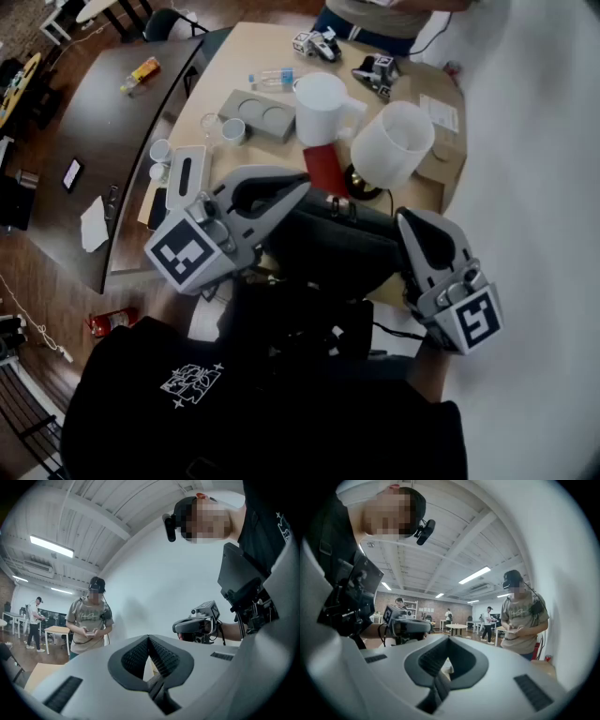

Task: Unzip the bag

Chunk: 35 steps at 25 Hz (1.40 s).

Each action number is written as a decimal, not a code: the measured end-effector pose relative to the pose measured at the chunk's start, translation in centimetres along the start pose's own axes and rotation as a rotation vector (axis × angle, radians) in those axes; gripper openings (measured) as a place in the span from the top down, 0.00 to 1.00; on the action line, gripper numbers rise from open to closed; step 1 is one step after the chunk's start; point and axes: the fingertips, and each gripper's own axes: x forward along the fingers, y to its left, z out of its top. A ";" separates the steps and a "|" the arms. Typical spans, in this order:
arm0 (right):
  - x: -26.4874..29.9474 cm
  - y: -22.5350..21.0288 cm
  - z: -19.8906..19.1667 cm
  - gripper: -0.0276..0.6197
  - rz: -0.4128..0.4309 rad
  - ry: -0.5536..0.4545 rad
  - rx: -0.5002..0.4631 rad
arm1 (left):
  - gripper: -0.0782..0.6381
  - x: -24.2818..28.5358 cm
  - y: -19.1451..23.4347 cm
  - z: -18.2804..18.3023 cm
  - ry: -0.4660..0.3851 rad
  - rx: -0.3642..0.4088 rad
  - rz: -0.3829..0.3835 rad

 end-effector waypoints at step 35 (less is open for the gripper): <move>4.9 0.3 -5.7 0.83 0.995 0.250 0.558 | 0.76 4.8 -1.1 -6.9 0.479 -0.480 -0.904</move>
